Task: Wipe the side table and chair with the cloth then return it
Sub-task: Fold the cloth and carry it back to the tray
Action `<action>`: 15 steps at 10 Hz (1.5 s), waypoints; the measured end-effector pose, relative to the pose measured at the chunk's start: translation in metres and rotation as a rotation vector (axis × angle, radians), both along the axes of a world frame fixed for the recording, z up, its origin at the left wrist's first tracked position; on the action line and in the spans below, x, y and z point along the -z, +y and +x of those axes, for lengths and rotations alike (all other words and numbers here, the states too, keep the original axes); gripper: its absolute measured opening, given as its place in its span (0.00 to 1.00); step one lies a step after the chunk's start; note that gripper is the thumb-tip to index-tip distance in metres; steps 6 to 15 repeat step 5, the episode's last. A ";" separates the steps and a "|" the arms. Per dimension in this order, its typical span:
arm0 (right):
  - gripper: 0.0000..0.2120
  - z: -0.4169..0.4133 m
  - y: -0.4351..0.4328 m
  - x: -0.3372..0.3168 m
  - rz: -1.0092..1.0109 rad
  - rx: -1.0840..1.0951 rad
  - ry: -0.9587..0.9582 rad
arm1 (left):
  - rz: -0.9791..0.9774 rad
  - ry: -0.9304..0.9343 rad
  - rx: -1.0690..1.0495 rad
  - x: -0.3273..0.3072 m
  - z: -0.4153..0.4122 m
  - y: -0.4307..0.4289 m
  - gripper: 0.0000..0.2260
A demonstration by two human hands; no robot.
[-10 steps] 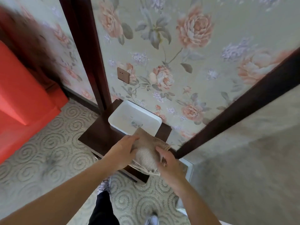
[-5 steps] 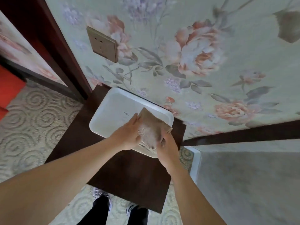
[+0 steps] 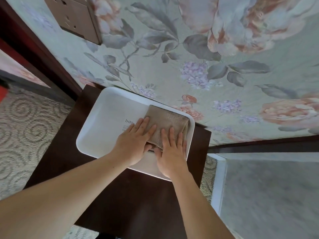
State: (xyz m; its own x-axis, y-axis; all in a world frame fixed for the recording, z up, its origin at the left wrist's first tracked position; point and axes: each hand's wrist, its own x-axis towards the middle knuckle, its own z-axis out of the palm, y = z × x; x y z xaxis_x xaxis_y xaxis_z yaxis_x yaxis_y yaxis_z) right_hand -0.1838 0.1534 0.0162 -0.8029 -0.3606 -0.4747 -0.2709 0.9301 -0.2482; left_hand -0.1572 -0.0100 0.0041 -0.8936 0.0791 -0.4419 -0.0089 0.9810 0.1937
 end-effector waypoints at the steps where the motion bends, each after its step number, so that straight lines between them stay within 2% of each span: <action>1: 0.32 -0.005 0.003 -0.006 -0.054 0.014 -0.017 | -0.017 -0.037 -0.018 -0.006 -0.006 0.006 0.31; 3: 0.32 0.019 0.014 -0.061 -0.223 0.132 -0.081 | -0.008 -0.074 0.025 -0.054 0.008 0.007 0.31; 5: 0.34 0.096 0.027 -0.172 -0.472 0.353 -0.110 | 0.047 -0.020 0.043 -0.160 0.053 -0.007 0.35; 15: 0.34 0.096 0.027 -0.172 -0.472 0.353 -0.110 | 0.047 -0.020 0.043 -0.160 0.053 -0.007 0.35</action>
